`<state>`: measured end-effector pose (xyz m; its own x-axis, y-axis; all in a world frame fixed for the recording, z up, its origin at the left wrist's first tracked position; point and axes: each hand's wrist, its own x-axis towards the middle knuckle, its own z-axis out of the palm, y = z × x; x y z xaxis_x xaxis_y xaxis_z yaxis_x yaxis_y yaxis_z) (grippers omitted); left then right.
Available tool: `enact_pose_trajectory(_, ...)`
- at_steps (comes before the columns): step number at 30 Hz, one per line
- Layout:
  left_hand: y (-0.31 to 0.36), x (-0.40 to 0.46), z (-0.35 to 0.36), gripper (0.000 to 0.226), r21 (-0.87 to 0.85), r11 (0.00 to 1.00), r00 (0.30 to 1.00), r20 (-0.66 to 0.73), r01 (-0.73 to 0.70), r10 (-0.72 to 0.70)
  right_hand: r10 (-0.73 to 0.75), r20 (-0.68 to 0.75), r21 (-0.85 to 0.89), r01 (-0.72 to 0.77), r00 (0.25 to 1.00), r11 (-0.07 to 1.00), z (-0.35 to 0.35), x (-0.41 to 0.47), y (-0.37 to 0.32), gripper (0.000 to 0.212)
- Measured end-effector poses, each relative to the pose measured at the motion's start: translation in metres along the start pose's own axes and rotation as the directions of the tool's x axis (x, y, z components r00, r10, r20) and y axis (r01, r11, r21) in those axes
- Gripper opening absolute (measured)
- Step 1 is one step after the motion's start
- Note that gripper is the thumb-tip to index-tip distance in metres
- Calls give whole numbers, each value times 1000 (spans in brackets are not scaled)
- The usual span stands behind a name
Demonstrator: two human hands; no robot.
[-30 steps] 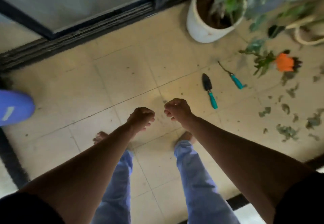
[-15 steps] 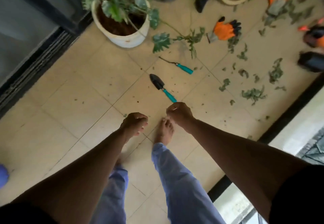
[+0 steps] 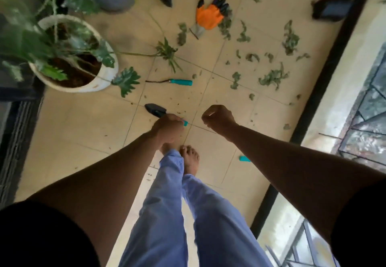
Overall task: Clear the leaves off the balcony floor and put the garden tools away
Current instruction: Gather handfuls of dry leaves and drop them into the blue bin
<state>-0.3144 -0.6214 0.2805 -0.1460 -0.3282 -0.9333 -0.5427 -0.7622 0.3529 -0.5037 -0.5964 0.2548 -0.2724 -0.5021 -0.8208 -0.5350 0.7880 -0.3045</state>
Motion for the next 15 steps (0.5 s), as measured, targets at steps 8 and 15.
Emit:
enact_pose_trajectory(8, 71, 37, 13, 15, 265, 964, 1000, 3, 6, -7, -19, -92, 125, 31, 996, 992, -30, 26, 4, 12)
enact_pose_trajectory(15, 94, 68, 79, 10, 409, 911, 997, 25, 55, -72, 94, -144, 127, -76, 985, 989, -60, 38, 71, 12)
